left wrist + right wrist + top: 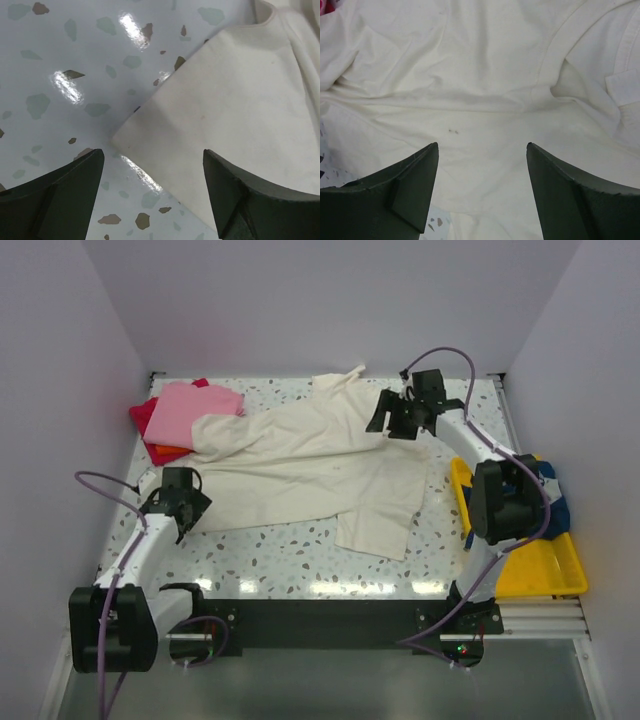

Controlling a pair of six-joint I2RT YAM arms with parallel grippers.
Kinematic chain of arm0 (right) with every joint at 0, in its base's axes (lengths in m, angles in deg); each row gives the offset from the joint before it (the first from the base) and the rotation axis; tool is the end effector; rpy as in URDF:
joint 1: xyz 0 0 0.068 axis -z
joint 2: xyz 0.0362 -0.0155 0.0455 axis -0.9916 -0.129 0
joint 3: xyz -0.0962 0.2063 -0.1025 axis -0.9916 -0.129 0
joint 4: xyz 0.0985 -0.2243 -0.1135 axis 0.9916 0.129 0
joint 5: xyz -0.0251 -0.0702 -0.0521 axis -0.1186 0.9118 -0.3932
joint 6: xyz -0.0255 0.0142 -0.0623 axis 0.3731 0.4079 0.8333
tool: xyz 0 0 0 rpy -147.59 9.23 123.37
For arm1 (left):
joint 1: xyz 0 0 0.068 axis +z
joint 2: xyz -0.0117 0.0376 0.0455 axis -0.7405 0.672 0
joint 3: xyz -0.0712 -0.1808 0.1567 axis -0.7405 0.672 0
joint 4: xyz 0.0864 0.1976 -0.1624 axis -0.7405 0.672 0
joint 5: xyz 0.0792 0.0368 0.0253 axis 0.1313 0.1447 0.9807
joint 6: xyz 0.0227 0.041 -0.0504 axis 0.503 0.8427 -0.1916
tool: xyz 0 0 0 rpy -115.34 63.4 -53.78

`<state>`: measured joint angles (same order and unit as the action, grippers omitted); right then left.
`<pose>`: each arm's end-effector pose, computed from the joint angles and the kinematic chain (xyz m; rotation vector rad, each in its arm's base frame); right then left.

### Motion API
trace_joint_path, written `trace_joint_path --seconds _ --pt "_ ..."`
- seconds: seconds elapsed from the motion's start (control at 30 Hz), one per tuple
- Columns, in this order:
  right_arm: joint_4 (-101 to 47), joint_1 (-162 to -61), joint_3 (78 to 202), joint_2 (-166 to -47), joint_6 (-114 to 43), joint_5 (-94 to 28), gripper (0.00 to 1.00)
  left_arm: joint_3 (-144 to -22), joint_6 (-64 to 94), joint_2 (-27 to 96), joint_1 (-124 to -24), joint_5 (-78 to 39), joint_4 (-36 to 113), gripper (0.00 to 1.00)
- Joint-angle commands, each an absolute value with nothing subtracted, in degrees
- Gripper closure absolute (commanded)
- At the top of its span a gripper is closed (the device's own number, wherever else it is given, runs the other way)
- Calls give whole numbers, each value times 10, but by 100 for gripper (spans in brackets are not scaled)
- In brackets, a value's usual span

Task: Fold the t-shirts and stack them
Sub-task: Fold the tshirt

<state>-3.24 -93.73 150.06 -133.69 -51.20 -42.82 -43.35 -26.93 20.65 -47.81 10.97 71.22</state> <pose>0.4281 0.1016 0.2054 0.0973 2.4415 0.6439 0.2196 0.0209 0.1448 -1.2425 2.1737 0.1330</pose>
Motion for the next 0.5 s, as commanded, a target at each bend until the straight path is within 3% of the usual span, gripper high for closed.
trace_joint_path --seconds 0.0,0.13,0.47 --pt "-35 -936 1479 -1282 -512 -446 25 -423 -318 209 -436 106 726 17" --pt "-28 -936 1453 -1258 -509 -446 25 -402 -335 204 -416 90 719 31" --pt "-25 -936 1396 -1215 -504 -440 25 -380 -350 212 -413 75 715 50"
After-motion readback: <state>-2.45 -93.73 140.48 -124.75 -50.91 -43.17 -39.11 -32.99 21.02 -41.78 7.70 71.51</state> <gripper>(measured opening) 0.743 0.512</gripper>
